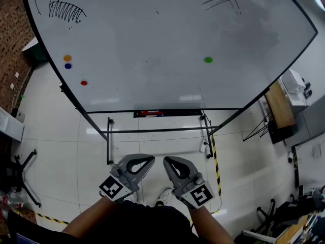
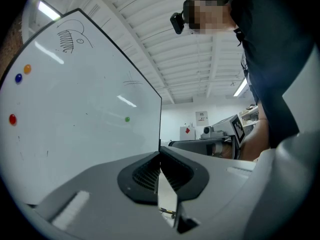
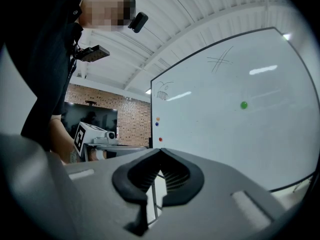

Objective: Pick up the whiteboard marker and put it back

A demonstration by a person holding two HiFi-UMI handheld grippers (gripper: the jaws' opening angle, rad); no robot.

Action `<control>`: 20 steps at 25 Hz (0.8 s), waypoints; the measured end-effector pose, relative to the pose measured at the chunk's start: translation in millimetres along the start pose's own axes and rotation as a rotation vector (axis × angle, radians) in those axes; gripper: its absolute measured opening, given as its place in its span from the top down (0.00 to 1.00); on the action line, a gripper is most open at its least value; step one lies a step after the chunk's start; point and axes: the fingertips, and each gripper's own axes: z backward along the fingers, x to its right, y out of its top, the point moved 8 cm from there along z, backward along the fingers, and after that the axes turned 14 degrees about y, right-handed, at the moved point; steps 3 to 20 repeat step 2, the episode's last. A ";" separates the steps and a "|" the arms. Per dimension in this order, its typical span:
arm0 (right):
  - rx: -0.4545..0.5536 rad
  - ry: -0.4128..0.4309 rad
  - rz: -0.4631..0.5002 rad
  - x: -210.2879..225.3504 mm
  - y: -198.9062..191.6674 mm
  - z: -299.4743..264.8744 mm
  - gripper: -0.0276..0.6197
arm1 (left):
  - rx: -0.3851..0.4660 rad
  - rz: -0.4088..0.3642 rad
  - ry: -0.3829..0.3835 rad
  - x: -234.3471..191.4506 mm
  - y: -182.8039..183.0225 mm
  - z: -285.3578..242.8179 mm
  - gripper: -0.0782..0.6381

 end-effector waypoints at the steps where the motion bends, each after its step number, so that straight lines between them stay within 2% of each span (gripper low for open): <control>1: 0.002 -0.002 -0.001 -1.2 0.0 1.0 0.96 | 0.003 0.000 -0.001 0.9 -0.1 0.4 0.89; 20: 0.005 -0.004 -0.003 -2.3 0.0 2.1 0.96 | 0.006 0.000 -0.003 1.8 -0.3 0.8 0.89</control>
